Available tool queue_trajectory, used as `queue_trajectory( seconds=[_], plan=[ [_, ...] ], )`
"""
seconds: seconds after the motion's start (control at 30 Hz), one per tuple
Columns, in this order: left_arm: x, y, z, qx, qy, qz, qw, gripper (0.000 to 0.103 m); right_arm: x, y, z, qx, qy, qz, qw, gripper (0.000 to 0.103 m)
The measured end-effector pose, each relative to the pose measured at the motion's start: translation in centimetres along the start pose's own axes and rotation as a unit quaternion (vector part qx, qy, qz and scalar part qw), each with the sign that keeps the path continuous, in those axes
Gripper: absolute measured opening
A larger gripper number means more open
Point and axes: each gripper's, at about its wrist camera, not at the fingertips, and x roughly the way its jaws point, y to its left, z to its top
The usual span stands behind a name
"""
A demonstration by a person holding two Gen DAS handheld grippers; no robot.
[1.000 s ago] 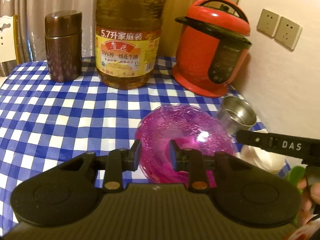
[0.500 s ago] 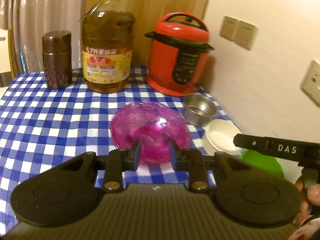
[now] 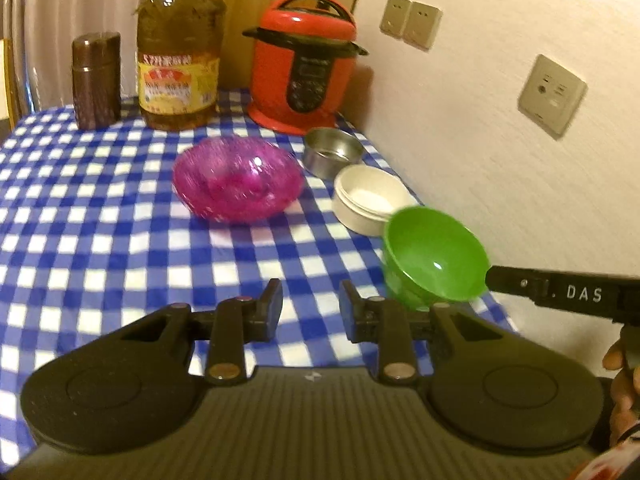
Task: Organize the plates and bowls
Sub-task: 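Move both tools past the green bowl toward the white bowl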
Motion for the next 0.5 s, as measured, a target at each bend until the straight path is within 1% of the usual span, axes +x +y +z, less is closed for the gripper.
queue_trajectory(
  seconds=[0.2, 0.5],
  plan=[
    [-1.2, -1.7, -1.1, 0.011, 0.011, 0.004, 0.9999, 0.028, -2.5, -1.7, -1.9, 0.012, 0.007, -0.003, 1.0, 0.05],
    [-1.5, -3.5, -1.4, 0.002, 0.015, -0.002, 0.9999, 0.031, -3.8, -3.0, -2.1, 0.018, 0.002, -0.001, 1.0, 0.05]
  ],
)
